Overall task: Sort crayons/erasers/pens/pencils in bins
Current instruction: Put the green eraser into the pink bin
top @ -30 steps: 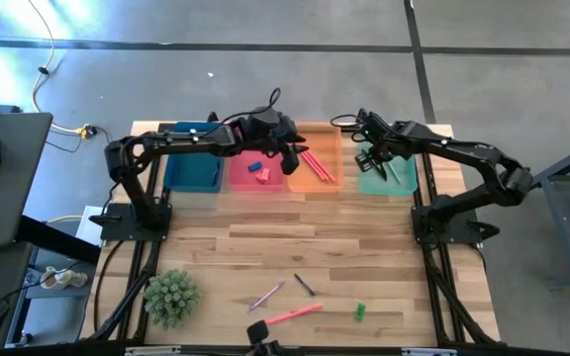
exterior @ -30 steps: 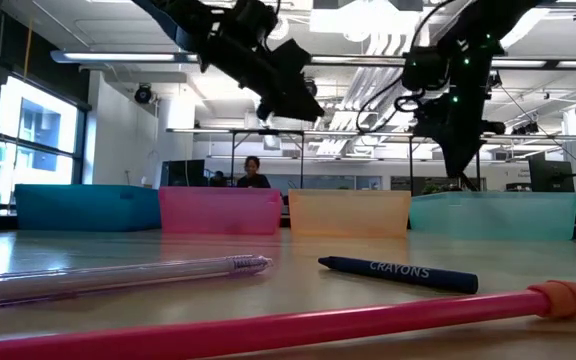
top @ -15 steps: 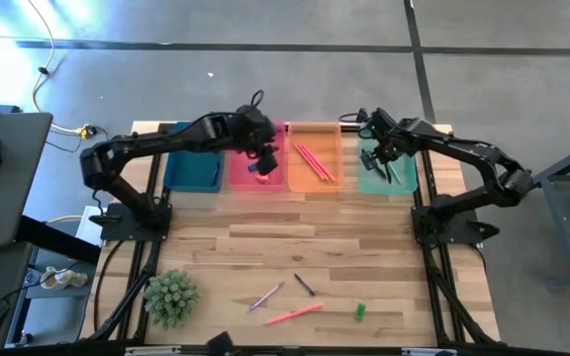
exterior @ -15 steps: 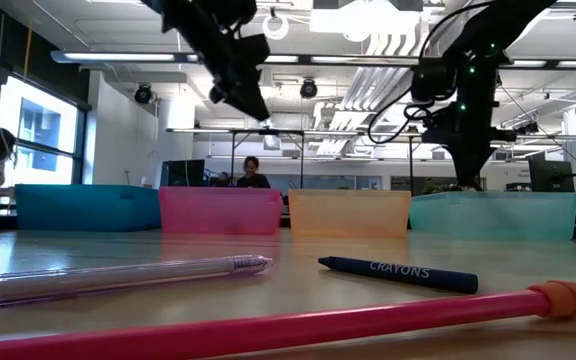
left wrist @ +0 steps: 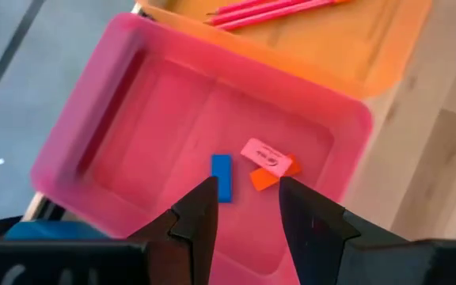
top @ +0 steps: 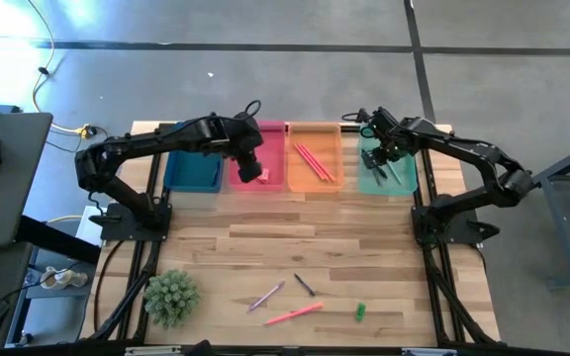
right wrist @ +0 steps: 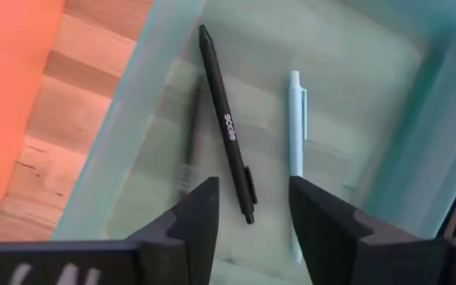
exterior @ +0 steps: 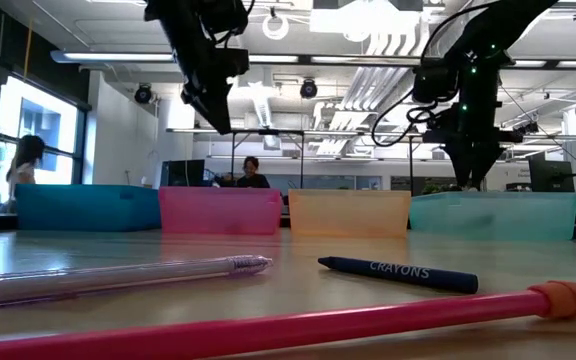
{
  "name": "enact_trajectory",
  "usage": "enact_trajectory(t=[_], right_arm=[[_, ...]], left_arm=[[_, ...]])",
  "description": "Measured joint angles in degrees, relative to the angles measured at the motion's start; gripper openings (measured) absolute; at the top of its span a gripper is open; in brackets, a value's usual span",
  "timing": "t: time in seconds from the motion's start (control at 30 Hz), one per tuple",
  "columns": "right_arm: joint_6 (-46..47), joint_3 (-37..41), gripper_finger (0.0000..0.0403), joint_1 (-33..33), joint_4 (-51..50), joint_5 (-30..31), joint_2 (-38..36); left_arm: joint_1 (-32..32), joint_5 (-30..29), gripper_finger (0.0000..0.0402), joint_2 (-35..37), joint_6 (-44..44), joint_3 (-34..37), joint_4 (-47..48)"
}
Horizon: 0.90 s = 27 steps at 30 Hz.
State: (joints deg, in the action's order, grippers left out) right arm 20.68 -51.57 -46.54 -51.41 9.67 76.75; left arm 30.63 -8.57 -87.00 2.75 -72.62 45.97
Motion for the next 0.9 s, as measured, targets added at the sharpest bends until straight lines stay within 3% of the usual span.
enact_trajectory(t=[0.23,0.53,0.9], right_arm=[[3.7,0.0,0.0152,0.6,-0.7,-4.0,-1.8],[13.8,-0.1,0.0133,7.1,2.1,-5.8,-10.4],[22.4,-0.1,0.0133,19.3,27.0,-6.3,-13.9]], left_arm=[[0.0,-2.4,0.0122,0.0,0.5,0.0,2.1],[0.1,-2.4,0.0122,0.0,0.5,0.0,1.8],[0.5,-1.6,0.0122,-0.1,0.5,0.0,-5.7]])
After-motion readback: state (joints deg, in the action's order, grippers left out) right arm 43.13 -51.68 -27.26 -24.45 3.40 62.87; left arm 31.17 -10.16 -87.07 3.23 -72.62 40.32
